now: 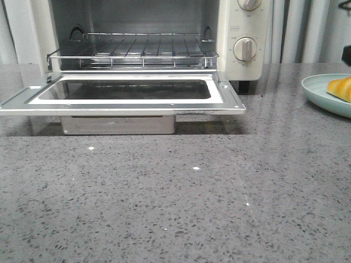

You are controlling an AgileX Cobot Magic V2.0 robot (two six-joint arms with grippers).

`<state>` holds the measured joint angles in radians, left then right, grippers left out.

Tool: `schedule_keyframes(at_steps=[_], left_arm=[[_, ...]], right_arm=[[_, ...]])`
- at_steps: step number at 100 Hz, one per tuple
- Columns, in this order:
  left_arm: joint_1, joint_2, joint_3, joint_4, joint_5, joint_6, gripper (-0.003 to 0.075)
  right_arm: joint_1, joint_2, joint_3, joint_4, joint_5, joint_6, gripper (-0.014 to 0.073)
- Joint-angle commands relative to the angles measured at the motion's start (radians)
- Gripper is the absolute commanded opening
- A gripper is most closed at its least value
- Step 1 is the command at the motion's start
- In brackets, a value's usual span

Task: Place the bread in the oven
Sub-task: 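Grasp the croissant with the right gripper and lift it, then carry the croissant into the open oven with the right gripper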

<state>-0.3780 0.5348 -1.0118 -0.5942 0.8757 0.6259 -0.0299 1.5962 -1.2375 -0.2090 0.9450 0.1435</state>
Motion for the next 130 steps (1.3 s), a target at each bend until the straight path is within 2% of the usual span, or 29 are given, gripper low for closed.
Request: schedule_keyframes(at_steps=[1,13,23,43,63,77,103,130], left_arm=[[0.001,0.007,-0.030,-0.029,-0.070,-0.008,-0.0022],[0.001,0.007,-0.030,-0.020,-0.076,-0.008,-0.0022],[0.001,0.007,-0.030,0.007,-0.084,-0.008,-0.0022],[0.001,0.007,-0.030,0.043,-0.131,-0.008,-0.0022],[0.001,0.007,-0.030,0.042,-0.149,-0.008,-0.0022],[0.001,0.007,-0.030,0.042,-0.154,-0.008,-0.0022],[0.001,0.007,-0.030,0.042,-0.154,-0.008,-0.0022],[0.001,0.007,-0.030,0.036,-0.154,-0.008,-0.0022]], right_arm=[[0.000,-0.115,-0.075,-0.024,-0.034,-0.012,-0.0069],[0.029,-0.233,-0.145,-0.020,-0.010,-0.047,-0.0069],[0.083,-0.296,-0.196,-0.018,0.066,-0.059,-0.0069],[0.280,-0.389,-0.229,0.006,0.123,-0.092,-0.0069],[0.543,-0.384,-0.229,0.052,-0.004,-0.127,-0.0069],[0.663,-0.293,-0.245,0.037,-0.131,-0.208,-0.0069],[0.689,-0.021,-0.400,0.014,-0.146,-0.226,-0.0069],[0.689,0.179,-0.581,-0.128,-0.143,-0.226,-0.0069]])
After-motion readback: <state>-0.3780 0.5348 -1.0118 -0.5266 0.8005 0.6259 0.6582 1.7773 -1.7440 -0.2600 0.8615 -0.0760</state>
